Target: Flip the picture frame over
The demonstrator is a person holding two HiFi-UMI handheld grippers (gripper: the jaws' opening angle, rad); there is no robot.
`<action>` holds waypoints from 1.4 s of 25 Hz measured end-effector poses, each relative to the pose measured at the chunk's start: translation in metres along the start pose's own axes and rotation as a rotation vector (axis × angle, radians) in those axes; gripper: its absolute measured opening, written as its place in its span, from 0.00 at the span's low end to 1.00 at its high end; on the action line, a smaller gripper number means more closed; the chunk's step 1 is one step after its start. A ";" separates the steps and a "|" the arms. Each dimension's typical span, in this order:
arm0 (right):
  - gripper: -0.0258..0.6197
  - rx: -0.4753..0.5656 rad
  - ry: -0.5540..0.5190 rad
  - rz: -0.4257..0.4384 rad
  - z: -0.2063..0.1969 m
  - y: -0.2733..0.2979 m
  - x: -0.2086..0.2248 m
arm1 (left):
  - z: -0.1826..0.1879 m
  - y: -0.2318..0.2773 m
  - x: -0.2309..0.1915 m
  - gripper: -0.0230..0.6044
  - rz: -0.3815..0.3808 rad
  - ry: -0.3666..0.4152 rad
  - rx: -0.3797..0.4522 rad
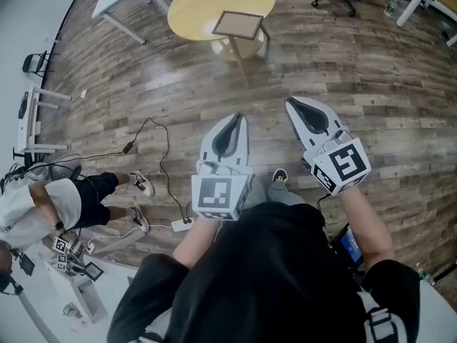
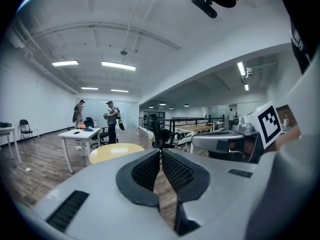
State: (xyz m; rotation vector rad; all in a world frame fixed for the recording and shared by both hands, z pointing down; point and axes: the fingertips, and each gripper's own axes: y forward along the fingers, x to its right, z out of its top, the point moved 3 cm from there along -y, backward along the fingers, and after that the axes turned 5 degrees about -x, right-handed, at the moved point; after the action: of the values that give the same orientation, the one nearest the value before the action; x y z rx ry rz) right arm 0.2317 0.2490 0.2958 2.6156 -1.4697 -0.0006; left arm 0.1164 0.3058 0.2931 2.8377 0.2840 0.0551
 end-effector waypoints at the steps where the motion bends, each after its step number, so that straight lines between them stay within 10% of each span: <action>1: 0.07 -0.001 0.002 0.001 0.000 0.001 0.001 | 0.000 0.001 -0.001 0.09 0.001 0.000 -0.001; 35: 0.07 -0.058 -0.090 -0.033 0.031 0.200 0.009 | 0.021 0.087 -0.183 0.09 -0.062 -0.052 0.046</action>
State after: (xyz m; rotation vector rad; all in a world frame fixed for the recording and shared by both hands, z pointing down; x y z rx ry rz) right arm 0.0649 0.1350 0.2908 2.6251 -1.4314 -0.1644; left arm -0.0449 0.1817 0.2962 2.8685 0.3664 -0.0382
